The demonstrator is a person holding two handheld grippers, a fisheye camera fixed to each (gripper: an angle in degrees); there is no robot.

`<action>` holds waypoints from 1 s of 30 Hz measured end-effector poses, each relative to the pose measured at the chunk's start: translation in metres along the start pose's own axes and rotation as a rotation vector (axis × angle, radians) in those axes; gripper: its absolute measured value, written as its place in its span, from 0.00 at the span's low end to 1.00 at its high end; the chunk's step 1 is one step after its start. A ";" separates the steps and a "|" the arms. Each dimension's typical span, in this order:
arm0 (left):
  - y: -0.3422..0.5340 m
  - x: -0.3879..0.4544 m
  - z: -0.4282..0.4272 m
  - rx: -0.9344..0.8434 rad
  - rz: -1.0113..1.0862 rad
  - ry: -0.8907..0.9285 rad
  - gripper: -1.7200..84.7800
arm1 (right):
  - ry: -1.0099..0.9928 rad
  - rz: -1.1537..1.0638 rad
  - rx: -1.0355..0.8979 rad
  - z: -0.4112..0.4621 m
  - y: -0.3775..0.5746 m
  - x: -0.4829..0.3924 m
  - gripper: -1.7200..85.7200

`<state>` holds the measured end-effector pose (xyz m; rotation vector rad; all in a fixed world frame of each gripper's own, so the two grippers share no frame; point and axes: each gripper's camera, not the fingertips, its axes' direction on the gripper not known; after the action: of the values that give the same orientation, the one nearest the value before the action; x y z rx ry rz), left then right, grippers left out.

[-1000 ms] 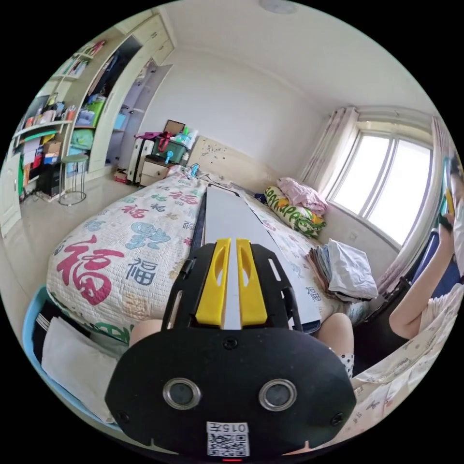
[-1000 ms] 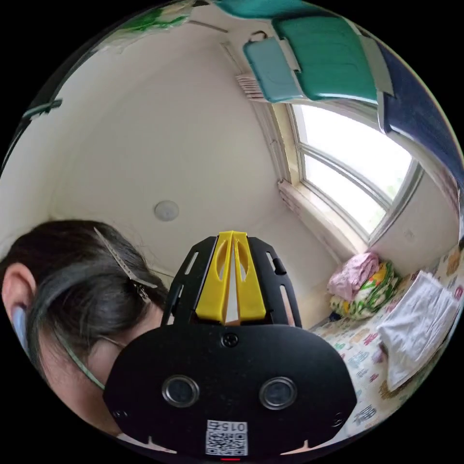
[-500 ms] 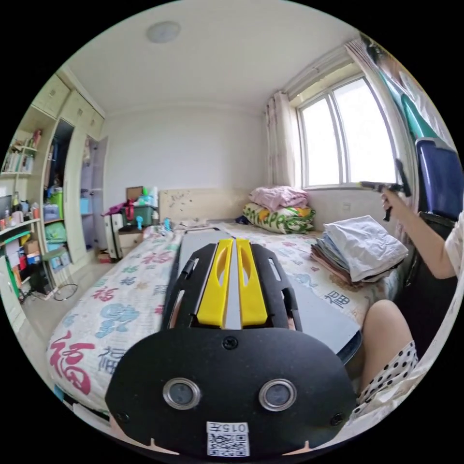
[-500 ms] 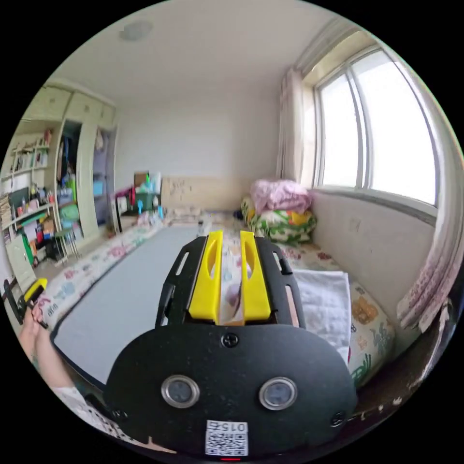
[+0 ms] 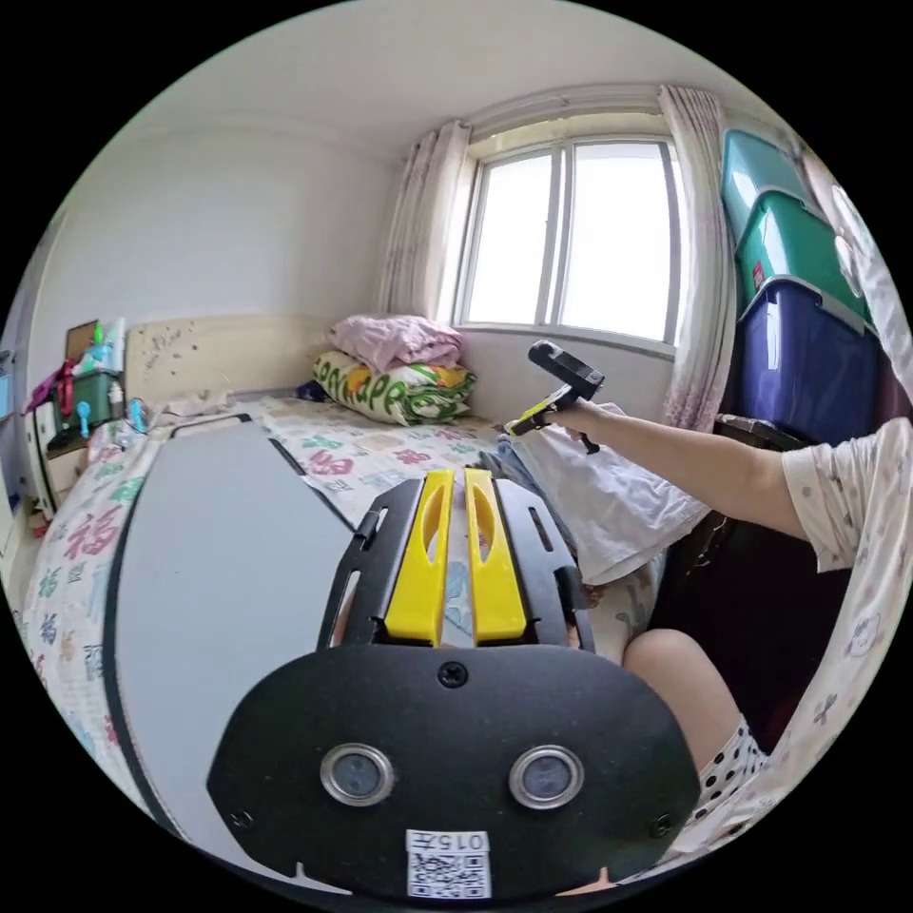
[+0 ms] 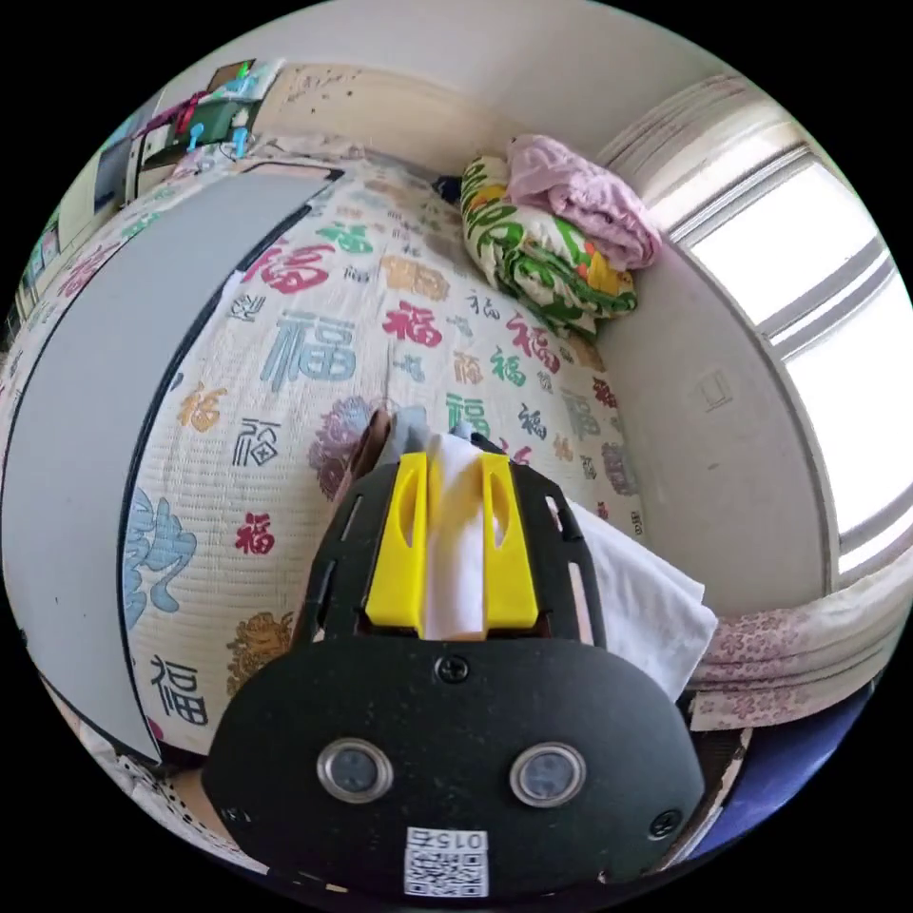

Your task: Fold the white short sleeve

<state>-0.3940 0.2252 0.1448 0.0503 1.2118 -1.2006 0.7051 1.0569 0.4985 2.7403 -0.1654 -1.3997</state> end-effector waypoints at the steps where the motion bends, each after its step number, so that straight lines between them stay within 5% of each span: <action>1: -0.013 -0.008 0.035 -0.036 -0.015 0.043 0.03 | -0.097 0.085 0.060 -0.023 0.007 0.023 0.09; 11: -0.111 -0.035 0.333 -0.186 0.016 0.297 0.14 | -1.042 0.574 0.552 -0.147 0.151 0.214 0.07; 20: -0.112 -0.038 0.519 -0.168 -0.153 0.611 0.21 | -1.123 0.533 0.644 -0.235 0.166 0.238 0.07; 30: -0.055 -0.050 0.512 -0.137 -0.235 0.587 0.05 | -0.993 0.595 0.723 -0.322 0.200 0.245 0.05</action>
<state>-0.0787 -0.0703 0.4293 0.1712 1.8512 -1.3507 1.0944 0.8298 0.5107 1.6895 -1.6009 -2.6011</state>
